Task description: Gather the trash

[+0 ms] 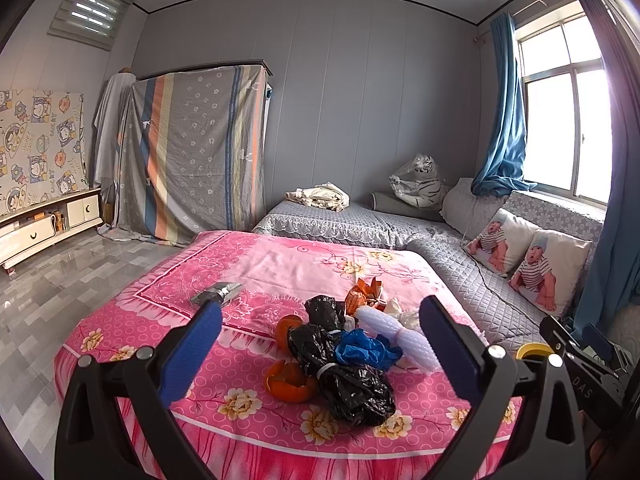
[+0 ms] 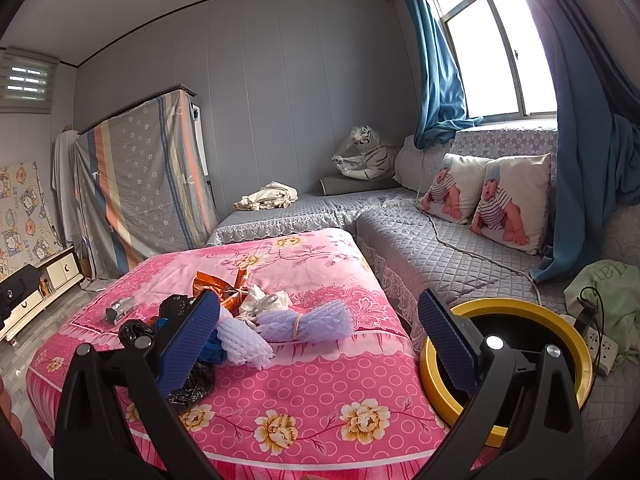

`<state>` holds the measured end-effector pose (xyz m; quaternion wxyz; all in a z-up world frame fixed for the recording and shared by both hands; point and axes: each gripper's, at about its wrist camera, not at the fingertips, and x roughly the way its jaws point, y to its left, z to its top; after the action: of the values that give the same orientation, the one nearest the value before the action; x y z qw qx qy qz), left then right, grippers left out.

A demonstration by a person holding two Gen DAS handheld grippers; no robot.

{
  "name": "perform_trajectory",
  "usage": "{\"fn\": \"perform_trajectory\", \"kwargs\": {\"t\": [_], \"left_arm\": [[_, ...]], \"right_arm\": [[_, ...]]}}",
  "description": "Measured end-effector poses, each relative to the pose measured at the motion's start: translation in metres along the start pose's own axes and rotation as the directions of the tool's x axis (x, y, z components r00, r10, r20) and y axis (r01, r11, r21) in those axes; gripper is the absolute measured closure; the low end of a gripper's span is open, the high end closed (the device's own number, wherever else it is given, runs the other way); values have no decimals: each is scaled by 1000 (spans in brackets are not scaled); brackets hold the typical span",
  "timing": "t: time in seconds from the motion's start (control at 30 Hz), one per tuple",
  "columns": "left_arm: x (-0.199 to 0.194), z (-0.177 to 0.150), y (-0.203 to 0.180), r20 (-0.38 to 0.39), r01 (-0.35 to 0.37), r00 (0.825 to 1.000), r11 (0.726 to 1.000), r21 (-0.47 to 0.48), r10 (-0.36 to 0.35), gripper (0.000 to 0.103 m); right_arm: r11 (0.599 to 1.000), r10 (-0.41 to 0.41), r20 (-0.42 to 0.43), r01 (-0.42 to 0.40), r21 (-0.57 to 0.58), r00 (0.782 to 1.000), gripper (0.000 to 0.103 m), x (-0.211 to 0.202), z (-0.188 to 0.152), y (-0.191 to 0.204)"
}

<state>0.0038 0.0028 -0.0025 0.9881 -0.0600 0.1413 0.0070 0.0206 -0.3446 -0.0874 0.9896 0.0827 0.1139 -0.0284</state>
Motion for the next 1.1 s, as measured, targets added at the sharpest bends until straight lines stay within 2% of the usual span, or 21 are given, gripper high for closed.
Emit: {"fn": "perform_trajectory", "kwargs": {"t": [0.73,0.97,1.1], "left_arm": [[0,-2,-1,0,1,1000,1000,21,-1,8],[3,-1,5,-4,-15,1000,1000,1,15,8],[6,0,4,-6,-26,1000,999,20,26,8]], "right_arm": [[1000,-3,0,3,3,1000,8,5,-5,-2],[1000,-11,-1,11,4,1000,8,5,-5,-4],[1000,-12,-4,12,6,1000,8,4,-4,-5]]}}
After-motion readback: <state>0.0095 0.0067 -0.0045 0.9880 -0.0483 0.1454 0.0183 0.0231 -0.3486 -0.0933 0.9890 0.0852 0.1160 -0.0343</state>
